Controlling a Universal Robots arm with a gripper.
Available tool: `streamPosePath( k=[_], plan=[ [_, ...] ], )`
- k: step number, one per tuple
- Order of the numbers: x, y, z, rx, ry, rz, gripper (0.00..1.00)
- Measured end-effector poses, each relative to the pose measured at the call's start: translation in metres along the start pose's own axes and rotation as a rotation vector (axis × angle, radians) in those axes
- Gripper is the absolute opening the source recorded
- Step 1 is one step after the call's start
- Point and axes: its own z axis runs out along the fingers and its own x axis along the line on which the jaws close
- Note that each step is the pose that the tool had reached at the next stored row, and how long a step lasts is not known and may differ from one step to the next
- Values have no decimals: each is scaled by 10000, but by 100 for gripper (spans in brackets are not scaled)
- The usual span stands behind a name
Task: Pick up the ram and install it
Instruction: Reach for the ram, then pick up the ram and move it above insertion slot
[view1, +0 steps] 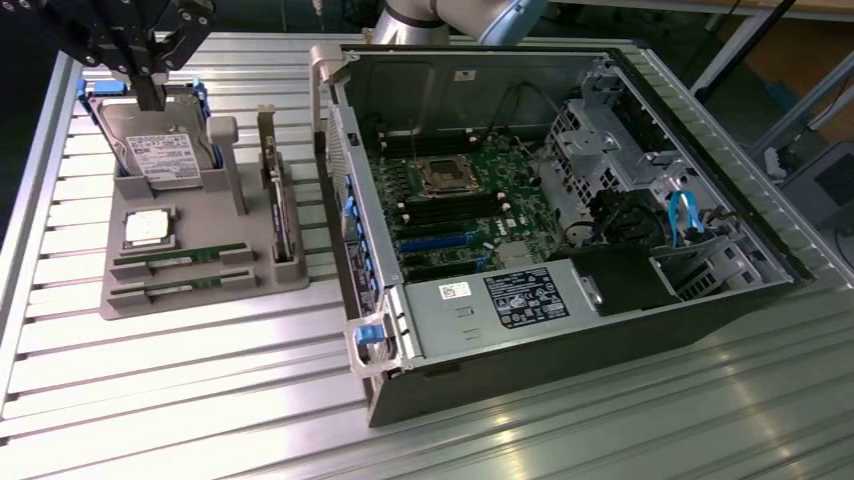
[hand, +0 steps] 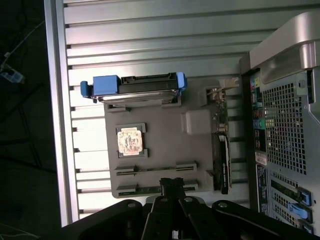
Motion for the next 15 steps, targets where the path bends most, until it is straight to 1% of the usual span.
streamPosePath(
  k=[3,6,15],
  plan=[
    [3,0,-1,1,1,0,10],
    [29,-2,0,1,1,0,10],
    [29,-2,0,0,1,-1,10]
  ],
)
